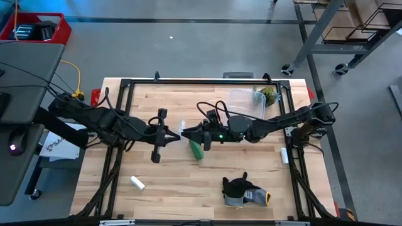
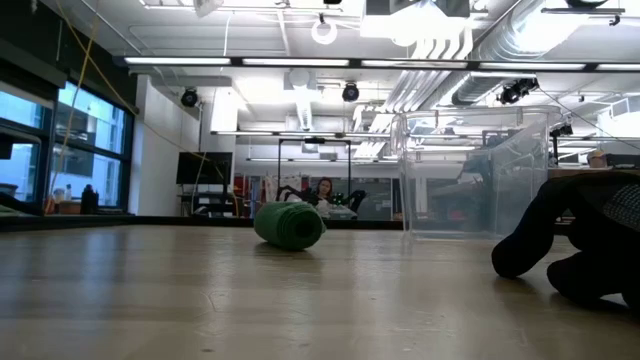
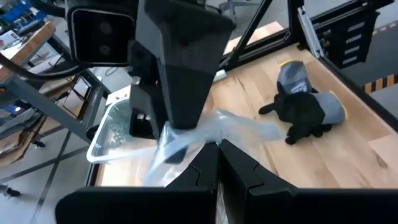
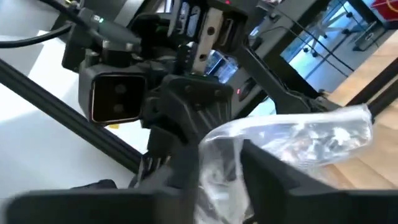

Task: Roll bandage
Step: Open the transparent zip bag

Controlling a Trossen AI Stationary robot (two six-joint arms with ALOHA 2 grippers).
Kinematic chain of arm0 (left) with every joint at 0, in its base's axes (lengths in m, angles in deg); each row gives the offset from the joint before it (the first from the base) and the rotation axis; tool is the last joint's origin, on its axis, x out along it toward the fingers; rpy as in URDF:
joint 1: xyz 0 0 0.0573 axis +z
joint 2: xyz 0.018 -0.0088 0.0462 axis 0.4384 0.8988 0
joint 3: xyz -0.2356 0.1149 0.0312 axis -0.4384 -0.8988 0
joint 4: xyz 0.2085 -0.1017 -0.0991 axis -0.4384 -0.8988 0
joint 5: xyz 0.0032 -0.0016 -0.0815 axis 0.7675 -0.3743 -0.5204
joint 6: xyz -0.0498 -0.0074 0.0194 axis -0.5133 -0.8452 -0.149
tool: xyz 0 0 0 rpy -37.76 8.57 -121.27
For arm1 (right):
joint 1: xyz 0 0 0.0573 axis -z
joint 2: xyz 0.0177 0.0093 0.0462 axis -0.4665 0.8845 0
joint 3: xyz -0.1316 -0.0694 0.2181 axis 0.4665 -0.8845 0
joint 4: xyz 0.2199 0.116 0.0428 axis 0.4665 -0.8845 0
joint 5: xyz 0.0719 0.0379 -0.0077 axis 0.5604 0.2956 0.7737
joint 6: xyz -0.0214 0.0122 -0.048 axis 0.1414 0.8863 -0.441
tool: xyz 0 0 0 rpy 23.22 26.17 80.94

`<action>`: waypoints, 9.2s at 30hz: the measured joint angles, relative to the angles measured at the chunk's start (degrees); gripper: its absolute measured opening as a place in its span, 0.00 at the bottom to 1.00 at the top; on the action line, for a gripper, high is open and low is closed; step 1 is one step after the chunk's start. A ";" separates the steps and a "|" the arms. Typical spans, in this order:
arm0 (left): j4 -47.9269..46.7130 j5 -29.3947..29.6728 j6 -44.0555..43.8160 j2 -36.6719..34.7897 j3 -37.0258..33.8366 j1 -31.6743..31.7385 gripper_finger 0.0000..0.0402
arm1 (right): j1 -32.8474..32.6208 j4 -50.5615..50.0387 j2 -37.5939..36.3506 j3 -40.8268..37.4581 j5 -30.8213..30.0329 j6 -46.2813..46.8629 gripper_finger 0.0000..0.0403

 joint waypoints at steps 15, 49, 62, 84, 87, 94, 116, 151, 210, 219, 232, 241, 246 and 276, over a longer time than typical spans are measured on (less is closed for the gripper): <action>-8.33 4.32 -8.49 -8.59 -0.09 -0.86 0.00 | -1.30 -0.27 -0.11 0.00 -3.87 -1.91 0.00; 17.77 -18.26 -39.88 -14.78 0.00 5.68 0.00 | -8.17 -34.83 15.98 47.97 -21.36 -55.43 0.38; 19.52 -18.33 -38.74 -13.11 -0.02 5.79 0.00 | -8.79 -33.64 16.55 48.83 -31.55 -68.40 0.36; 19.77 -11.76 -42.09 -12.64 -0.02 5.84 0.00 | -9.45 -33.67 16.41 49.59 -32.56 -84.00 0.36; 19.75 -12.61 -42.87 -12.03 -0.02 5.84 0.00 | -8.60 -33.71 16.41 49.59 -33.00 -83.94 0.36; 19.67 -13.47 -44.21 -11.58 -0.02 5.84 0.00 | -8.29 -36.46 16.39 49.59 -31.67 -81.18 0.36; 9.15 -5.32 -43.99 -15.16 -0.02 5.81 0.00 | -8.64 -37.16 16.34 49.53 -36.05 -81.37 0.00; 3.05 0.69 -20.50 -15.74 -0.07 1.59 0.00 | -5.47 -43.76 15.13 49.59 -24.44 -60.83 0.28; 1.74 17.95 -3.63 -13.65 -0.07 -1.86 0.00 | -5.22 -56.34 13.72 49.59 -7.68 -45.72 0.00; -4.96 22.62 5.68 -12.25 0.04 -4.18 0.00 | -6.42 -57.16 14.15 49.55 -15.39 -50.66 0.00; -6.07 36.59 49.26 -0.51 -0.07 -9.21 0.00 | -3.92 -62.61 11.85 49.59 -16.41 -17.60 0.13; -6.04 38.96 47.00 -2.41 -0.07 -11.68 0.00 | -0.90 -72.53 11.61 49.59 -16.90 3.62 0.39; -6.06 39.20 46.45 -4.12 -0.07 -12.63 0.00 | 0.63 -69.37 11.61 49.59 -17.59 13.47 0.46; -5.97 22.21 0.08 -11.82 0.02 -9.03 0.00 | -2.22 -61.53 12.90 49.59 -15.82 -26.36 0.49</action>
